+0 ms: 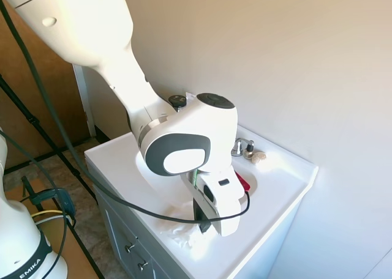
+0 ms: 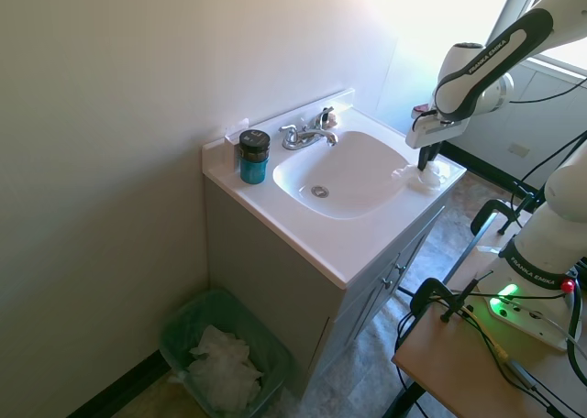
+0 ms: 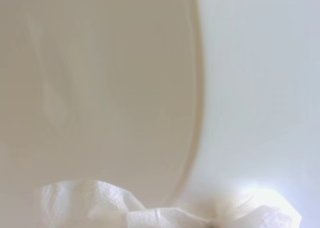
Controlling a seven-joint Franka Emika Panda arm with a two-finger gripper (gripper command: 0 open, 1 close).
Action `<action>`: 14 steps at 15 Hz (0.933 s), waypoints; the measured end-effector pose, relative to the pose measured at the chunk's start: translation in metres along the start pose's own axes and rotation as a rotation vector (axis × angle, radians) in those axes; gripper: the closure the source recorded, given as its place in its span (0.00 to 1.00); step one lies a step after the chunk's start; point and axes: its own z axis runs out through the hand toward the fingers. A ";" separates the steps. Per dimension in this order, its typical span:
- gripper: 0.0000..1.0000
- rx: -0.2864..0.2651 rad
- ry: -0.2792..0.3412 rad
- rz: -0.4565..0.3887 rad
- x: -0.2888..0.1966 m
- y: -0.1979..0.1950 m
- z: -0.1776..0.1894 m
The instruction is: Throw the tissue in the trash bin
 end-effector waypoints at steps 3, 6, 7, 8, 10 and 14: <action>1.00 0.013 0.003 0.010 0.001 -0.002 -0.005; 1.00 0.058 0.030 0.007 -0.002 -0.015 -0.028; 1.00 0.079 0.047 0.007 -0.008 -0.025 -0.043; 1.00 0.101 0.066 0.011 -0.016 -0.036 -0.059; 1.00 0.154 0.102 0.009 -0.040 -0.061 -0.096; 1.00 0.236 0.173 -0.070 -0.133 -0.126 -0.160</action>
